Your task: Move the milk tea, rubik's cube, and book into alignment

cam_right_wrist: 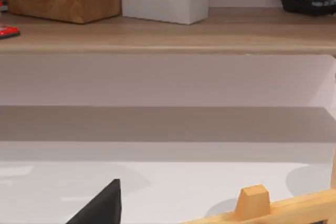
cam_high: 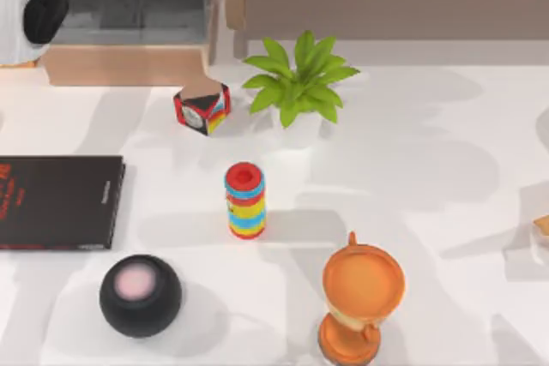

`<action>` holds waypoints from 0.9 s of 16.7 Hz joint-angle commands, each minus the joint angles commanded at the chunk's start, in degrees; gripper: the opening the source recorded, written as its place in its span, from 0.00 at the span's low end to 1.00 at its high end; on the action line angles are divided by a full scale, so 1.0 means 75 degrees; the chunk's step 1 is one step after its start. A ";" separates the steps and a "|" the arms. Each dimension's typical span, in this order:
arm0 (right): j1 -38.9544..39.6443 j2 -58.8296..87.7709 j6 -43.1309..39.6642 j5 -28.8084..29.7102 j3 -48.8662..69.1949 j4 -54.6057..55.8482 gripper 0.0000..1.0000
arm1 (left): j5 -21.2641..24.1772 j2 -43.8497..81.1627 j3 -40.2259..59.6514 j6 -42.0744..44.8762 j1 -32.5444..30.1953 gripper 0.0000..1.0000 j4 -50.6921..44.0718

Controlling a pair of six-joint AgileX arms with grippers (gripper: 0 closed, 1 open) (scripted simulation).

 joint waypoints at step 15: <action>0.0000 0.0000 0.0000 0.0000 0.0000 0.0000 1.00 | 0.0045 0.0502 0.0706 -0.0003 0.0038 0.47 -0.0206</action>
